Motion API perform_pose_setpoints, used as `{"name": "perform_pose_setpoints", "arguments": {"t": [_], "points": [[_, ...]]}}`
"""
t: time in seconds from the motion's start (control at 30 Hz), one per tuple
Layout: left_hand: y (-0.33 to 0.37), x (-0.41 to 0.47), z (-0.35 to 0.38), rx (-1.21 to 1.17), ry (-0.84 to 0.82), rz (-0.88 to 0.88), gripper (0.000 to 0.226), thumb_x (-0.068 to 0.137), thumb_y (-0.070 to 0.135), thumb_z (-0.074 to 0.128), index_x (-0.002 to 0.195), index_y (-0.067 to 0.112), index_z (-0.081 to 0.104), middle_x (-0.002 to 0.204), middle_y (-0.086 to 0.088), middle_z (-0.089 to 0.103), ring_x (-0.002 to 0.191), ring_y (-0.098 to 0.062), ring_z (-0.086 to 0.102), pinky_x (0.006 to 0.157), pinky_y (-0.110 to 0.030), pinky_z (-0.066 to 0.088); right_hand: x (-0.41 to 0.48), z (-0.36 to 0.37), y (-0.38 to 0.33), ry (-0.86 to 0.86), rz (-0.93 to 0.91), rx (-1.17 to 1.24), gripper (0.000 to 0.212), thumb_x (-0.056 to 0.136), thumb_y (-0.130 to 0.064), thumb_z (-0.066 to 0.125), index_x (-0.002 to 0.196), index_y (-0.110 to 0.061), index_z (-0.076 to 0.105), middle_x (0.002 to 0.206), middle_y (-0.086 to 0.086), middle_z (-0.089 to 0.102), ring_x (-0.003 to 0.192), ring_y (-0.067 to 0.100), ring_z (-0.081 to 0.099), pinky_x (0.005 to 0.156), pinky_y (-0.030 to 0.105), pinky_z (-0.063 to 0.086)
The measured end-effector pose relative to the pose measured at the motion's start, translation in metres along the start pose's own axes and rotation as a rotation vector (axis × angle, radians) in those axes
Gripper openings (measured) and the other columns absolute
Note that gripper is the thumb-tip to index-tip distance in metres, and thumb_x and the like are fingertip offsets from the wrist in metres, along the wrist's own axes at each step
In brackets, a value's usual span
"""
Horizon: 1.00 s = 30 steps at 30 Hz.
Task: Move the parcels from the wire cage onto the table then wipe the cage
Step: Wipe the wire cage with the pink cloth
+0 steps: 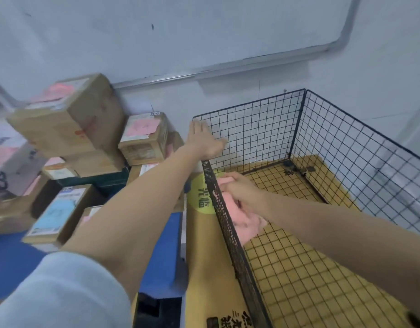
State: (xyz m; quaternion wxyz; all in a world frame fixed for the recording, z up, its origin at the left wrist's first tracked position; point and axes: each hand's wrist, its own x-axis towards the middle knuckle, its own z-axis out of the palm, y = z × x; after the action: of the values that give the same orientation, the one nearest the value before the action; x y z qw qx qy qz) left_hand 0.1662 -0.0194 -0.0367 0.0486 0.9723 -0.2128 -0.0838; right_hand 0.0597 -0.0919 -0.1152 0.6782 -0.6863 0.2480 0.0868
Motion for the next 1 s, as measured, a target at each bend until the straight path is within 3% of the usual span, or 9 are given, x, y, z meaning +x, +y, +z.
{"name": "perform_pose_setpoints", "arguments": {"t": [0.1, 0.3, 0.43, 0.5, 0.6, 0.73, 0.83, 0.9, 1.0], "points": [[0.001, 0.000, -0.003, 0.000, -0.003, 0.010, 0.082, 0.099, 0.053, 0.026, 0.148, -0.003, -0.009, 0.156, -0.019, -0.016, 0.144, -0.029, -0.018, 0.117, -0.036, -0.008, 0.008, 0.002, 0.001, 0.015, -0.019, 0.023, 0.037, 0.081, -0.002, 0.064, 0.110, -0.023, 0.056, 0.108, 0.002, 0.060, 0.094, 0.016, 0.055, 0.083, 0.034, 0.049], [-0.006, 0.018, -0.002, -0.019, 0.009, 0.014, 0.080, 0.099, 0.050, 0.028, 0.149, 0.000, -0.009, 0.157, -0.016, -0.016, 0.145, -0.027, -0.016, 0.119, -0.038, -0.003, 0.043, 0.003, -0.010, 0.068, -0.090, 0.018, 0.035, 0.082, 0.001, 0.062, 0.108, -0.022, 0.059, 0.108, 0.000, 0.060, 0.103, 0.019, 0.056, 0.089, 0.034, 0.049], [-0.002, 0.031, -0.001, -0.191, 0.065, -0.036, 0.073, 0.101, 0.046, 0.024, 0.149, 0.001, -0.008, 0.158, -0.013, -0.015, 0.146, -0.023, -0.015, 0.119, -0.038, -0.003, 0.062, -0.004, -0.031, 0.107, -0.251, 0.024, 0.040, 0.088, 0.003, 0.052, 0.122, -0.018, 0.047, 0.104, -0.007, 0.050, 0.086, 0.004, 0.050, 0.059, 0.010, 0.040], [-0.001, 0.035, 0.002, -0.297, 0.135, -0.051, 0.071, 0.101, 0.047, 0.022, 0.150, 0.004, -0.004, 0.159, -0.010, -0.012, 0.146, -0.019, -0.013, 0.120, -0.038, -0.003, 0.072, -0.009, -0.045, 0.120, -0.347, 0.070, 0.036, 0.090, 0.001, 0.054, 0.119, -0.015, 0.039, 0.101, -0.007, 0.045, 0.080, 0.001, 0.049, 0.053, 0.005, 0.041], [-0.001, 0.034, 0.005, -0.449, 0.200, -0.058, 0.067, 0.101, 0.048, 0.020, 0.151, 0.008, 0.002, 0.160, -0.005, -0.005, 0.147, -0.015, -0.008, 0.120, -0.038, -0.002, 0.087, -0.009, -0.063, 0.099, -0.397, 0.109, 0.024, 0.094, -0.011, 0.055, 0.115, -0.017, 0.044, 0.098, -0.010, 0.050, 0.095, 0.004, 0.055, 0.064, 0.010, 0.042], [-0.001, 0.031, 0.006, -0.609, 0.256, -0.066, 0.066, 0.099, 0.053, 0.013, 0.152, 0.015, 0.005, 0.160, -0.001, 0.003, 0.147, -0.015, 0.000, 0.120, -0.043, 0.002, 0.093, 0.007, -0.076, -0.026, -0.420, 0.210, 0.014, 0.099, -0.025, 0.050, 0.112, -0.021, 0.052, 0.098, -0.003, 0.063, 0.087, 0.003, 0.062, 0.075, 0.021, 0.052], [-0.002, 0.032, 0.008, -0.699, 0.274, -0.090, 0.065, 0.099, 0.053, 0.011, 0.153, 0.018, 0.006, 0.160, 0.001, 0.008, 0.147, -0.015, 0.006, 0.120, -0.041, 0.005, 0.094, 0.019, -0.079, -0.175, -0.410, 0.434, 0.014, 0.101, -0.028, 0.044, 0.098, -0.024, 0.057, 0.090, -0.002, 0.066, 0.077, -0.002, 0.066, 0.070, 0.015, 0.052], [-0.002, 0.034, 0.009, -0.702, 0.268, -0.099, 0.066, 0.098, 0.055, 0.011, 0.152, 0.018, 0.007, 0.159, -0.002, 0.014, 0.146, -0.015, 0.009, 0.120, -0.039, 0.005, 0.099, 0.024, -0.074, -0.245, -0.404, 0.553, 0.014, 0.094, -0.035, 0.049, 0.097, -0.027, 0.060, 0.097, 0.001, 0.067, 0.092, 0.003, 0.066, 0.081, 0.022, 0.051], [-0.004, 0.038, 0.011, -0.660, 0.248, -0.103, 0.081, 0.091, 0.066, 0.007, 0.152, 0.014, 0.014, 0.153, -0.011, 0.031, 0.146, -0.012, 0.011, 0.120, -0.041, 0.006, 0.108, 0.024, -0.059, -0.177, -0.502, 0.467, 0.015, 0.095, -0.017, 0.055, 0.102, -0.029, 0.060, 0.099, 0.001, 0.069, 0.097, 0.010, 0.067, 0.081, 0.024, 0.051]]}}
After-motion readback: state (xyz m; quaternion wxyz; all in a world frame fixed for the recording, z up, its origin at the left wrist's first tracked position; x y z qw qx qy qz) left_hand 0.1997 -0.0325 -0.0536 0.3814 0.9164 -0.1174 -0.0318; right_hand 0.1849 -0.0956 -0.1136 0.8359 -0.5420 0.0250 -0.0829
